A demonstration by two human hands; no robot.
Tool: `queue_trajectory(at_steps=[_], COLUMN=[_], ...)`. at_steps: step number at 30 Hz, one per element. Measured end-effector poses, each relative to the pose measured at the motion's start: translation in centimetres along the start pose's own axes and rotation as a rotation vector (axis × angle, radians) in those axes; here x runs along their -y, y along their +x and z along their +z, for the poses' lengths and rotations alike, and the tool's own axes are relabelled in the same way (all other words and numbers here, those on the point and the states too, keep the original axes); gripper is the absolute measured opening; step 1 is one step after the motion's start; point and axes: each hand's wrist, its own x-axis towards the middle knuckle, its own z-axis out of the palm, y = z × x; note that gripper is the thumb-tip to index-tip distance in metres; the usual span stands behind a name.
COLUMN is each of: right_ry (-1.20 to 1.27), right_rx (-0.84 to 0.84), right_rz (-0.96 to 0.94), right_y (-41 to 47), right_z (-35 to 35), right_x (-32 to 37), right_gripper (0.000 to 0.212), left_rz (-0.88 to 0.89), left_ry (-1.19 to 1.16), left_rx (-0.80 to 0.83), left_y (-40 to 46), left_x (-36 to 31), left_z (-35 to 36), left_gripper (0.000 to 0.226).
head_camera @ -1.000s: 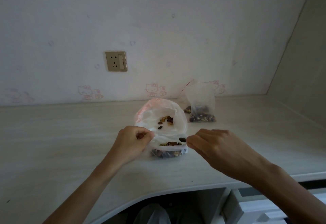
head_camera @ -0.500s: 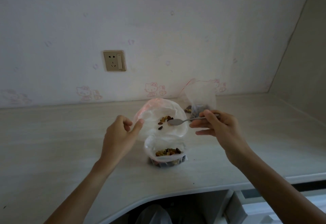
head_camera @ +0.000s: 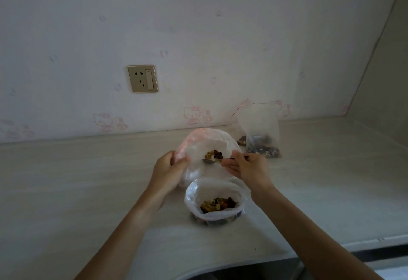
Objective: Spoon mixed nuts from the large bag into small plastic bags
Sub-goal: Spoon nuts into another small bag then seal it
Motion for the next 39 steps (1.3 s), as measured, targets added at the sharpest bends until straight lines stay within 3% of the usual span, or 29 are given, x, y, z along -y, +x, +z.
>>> queue_trajectory(at_steps=[7,19,39], right_ry=[-0.110,-0.246,0.127], right_rx=[-0.074,-0.135,-0.003], right_rz=[-0.042,-0.200,0.127], right_y=[1.8,1.4,0.1], right_z=[0.8,1.1,-2.0], right_x=[-1.1,-1.4,0.5], right_gripper=[0.025,0.025,0.020], left_rz=[0.013,0.065,0.173], left_ry=[-0.057,-0.035,0.035], left_rx=[0.067,-0.005,-0.061], left_y=[-0.3,-0.5,-0.3], left_x=[-0.7,-0.8,-0.5], left_z=[0.4,0.2,-0.6], left_gripper=[0.023,0.022,0.041])
